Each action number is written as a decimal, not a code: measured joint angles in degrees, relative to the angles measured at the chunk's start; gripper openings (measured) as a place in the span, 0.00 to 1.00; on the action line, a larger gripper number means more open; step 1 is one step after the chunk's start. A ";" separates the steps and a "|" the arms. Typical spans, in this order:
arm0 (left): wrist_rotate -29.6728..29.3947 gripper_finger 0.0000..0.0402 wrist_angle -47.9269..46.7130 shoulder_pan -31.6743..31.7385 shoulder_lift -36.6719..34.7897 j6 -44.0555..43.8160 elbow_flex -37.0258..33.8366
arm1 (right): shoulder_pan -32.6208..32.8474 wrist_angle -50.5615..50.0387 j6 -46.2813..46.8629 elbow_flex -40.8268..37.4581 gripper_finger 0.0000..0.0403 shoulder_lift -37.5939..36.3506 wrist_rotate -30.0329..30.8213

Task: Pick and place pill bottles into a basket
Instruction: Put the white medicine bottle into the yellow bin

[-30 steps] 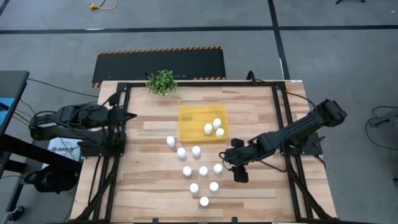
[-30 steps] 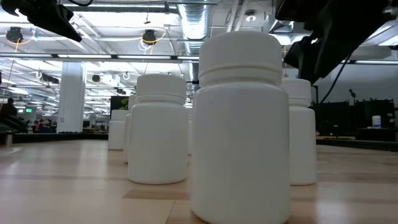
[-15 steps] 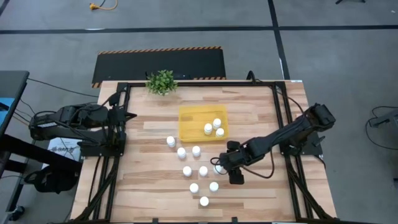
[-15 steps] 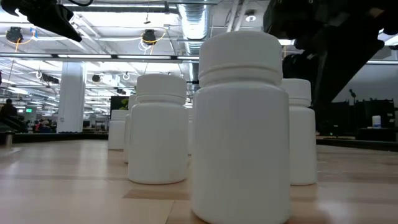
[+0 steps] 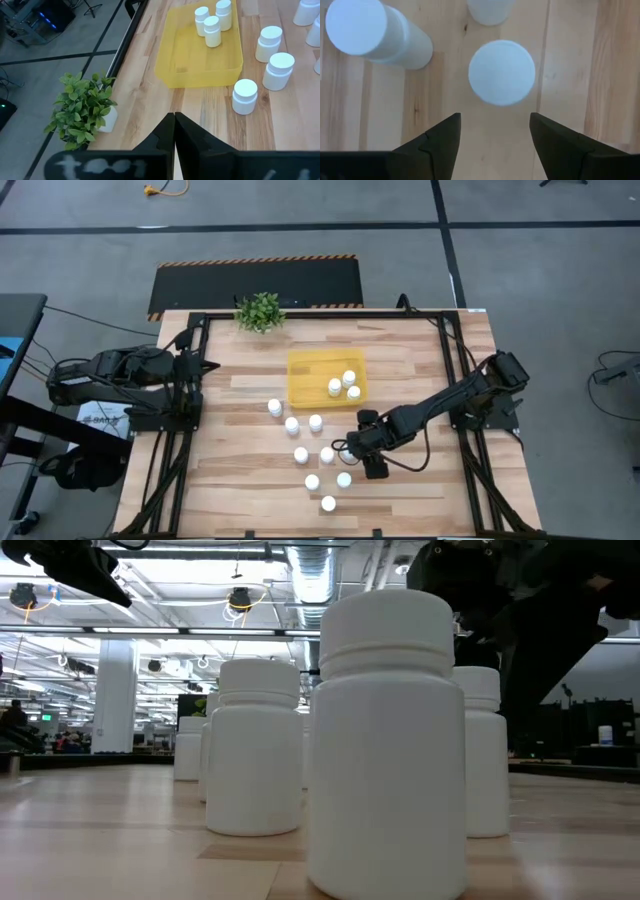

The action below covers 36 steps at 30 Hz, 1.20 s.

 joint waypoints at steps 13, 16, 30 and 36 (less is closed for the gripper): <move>-0.01 0.00 0.00 0.00 -0.02 0.00 0.00 | -1.73 4.84 -2.73 -0.04 0.57 0.00 0.02; -0.01 0.00 0.00 0.00 -0.02 0.00 0.00 | -1.94 6.05 -3.00 -0.04 0.57 -0.02 -0.02; -0.01 0.00 0.00 0.00 -0.01 0.00 0.00 | -1.77 7.62 -4.56 -0.09 0.54 -0.07 -0.09; -0.01 0.00 0.00 0.00 -0.02 0.00 0.00 | -1.85 7.61 -4.56 -0.09 0.45 -0.07 -0.10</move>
